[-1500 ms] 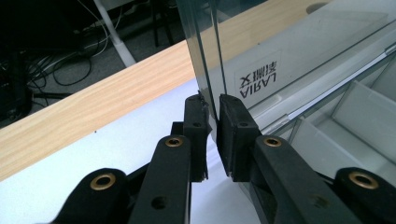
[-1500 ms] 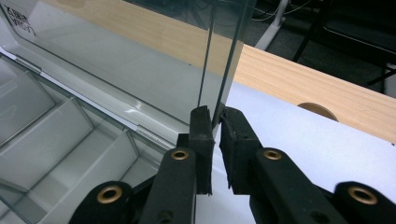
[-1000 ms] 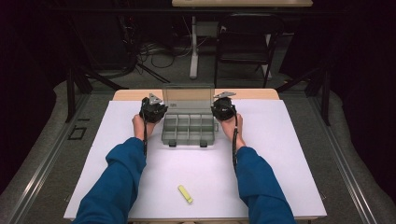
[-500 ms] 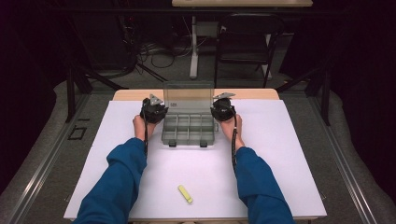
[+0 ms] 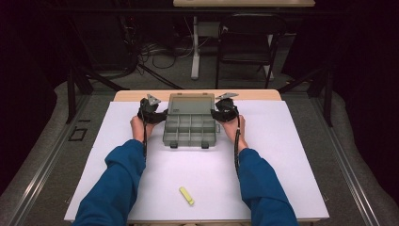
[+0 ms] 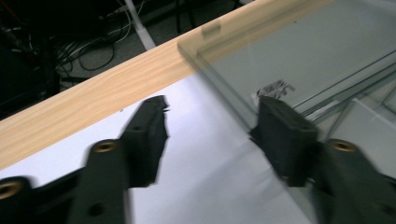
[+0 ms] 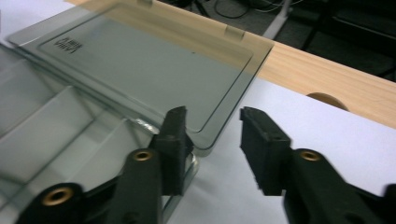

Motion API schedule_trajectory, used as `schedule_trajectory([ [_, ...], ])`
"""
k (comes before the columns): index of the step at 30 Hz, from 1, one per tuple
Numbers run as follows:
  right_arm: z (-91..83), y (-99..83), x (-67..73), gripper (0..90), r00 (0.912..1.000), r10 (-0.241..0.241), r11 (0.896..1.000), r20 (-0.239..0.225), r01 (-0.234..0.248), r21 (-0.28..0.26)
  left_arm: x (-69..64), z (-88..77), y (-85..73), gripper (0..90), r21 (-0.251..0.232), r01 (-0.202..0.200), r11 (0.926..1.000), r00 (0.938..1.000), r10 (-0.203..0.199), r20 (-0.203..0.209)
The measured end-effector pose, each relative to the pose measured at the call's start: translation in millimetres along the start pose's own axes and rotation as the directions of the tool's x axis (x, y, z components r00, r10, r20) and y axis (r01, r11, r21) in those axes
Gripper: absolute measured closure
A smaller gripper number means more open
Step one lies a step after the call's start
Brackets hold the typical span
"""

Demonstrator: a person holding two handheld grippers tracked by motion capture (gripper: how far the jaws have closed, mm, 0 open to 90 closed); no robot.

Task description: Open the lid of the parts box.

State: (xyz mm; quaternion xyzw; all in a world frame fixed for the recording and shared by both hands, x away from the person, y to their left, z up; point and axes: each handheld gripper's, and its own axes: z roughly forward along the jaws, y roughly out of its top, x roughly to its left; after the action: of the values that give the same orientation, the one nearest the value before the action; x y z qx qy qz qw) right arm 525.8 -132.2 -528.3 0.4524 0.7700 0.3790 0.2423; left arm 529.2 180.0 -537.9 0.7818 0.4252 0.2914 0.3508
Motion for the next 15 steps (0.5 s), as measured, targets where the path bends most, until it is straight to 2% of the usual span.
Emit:
schedule_trajectory([
  [6, -12.6, 4.1, 4.9, 42.9, 0.9970, 0.008, 0.999, -0.077, -0.005, 0.034, 8.2, -12.6, -1.0, 23.9, 0.023, 0.017, 0.9996, 0.9994, -0.017, 0.030],
  [15, -35.5, -4.8, 18.6, 29.0, 0.9888, -0.029, 0.997, -0.146, 0.038, 0.061, 10.3, -38.1, -15.5, 14.8, 0.046, 0.011, 0.9989, 0.9972, -0.014, 0.074],
])
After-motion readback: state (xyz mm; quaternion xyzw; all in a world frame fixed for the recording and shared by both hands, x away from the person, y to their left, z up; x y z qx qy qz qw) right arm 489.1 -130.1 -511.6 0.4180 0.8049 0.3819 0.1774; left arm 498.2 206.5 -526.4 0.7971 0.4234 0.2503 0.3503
